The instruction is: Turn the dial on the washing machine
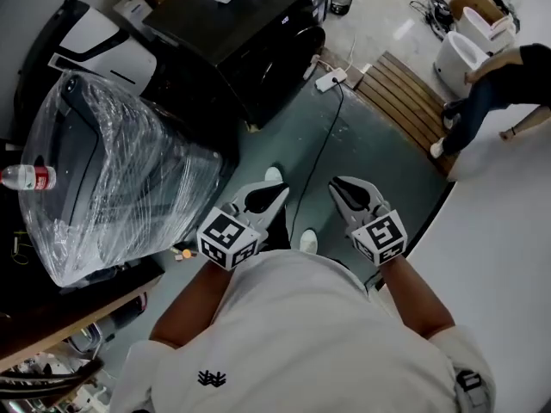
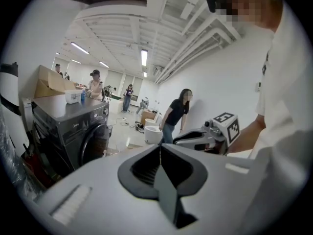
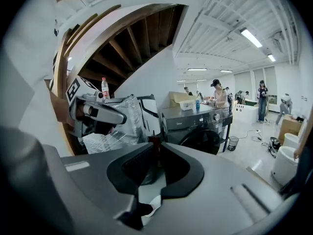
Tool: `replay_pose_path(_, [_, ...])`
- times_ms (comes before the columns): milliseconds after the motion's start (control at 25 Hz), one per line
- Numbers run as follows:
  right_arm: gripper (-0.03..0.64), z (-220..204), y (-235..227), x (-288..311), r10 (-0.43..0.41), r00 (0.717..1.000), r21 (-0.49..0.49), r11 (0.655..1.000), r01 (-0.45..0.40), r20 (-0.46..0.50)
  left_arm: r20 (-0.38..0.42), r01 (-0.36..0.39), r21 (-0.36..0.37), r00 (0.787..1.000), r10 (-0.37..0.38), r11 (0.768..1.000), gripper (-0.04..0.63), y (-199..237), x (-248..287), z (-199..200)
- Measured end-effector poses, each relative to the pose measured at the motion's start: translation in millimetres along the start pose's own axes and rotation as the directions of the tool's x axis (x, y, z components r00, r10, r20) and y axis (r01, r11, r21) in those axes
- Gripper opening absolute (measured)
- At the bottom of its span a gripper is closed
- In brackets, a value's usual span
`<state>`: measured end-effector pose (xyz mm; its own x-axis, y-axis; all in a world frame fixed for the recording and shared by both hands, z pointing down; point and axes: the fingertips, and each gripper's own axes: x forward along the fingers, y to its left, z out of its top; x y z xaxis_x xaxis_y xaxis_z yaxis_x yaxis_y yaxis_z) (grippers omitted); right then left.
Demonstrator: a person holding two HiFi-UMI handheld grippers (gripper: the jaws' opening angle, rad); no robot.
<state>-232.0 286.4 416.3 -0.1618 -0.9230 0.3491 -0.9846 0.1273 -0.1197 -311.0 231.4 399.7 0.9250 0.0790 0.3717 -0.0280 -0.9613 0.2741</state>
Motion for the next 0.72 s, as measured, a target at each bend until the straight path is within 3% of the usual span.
replay_pose_path(200, [0.025, 22.4, -55.0, 61.1, -0.034, 0.999, -0.010, 0.999, 0.033, -0.021, -0.003, 0.018, -0.006, 1.000, -0.018, 1.000, 0.057, 72.3, 33.5, 25.1])
replay_pose_path(440, [0.025, 66.8, -115.1, 134.2, -0.086, 0.995, -0.018, 0.996, 0.085, -0.045, -0.048, 0.115, 0.034, 0.992, -0.113, 0.993, 0.057, 148.8, 80.8, 67.4])
replay_pose_path(720, [0.038, 93.9, -175.7, 190.0, -0.146, 0.987, -0.055, 0.988, 0.142, -0.071, -0.049, 0.185, 0.050, 0.982, -0.183, 0.981, 0.057, 205.4, 126.5, 109.6])
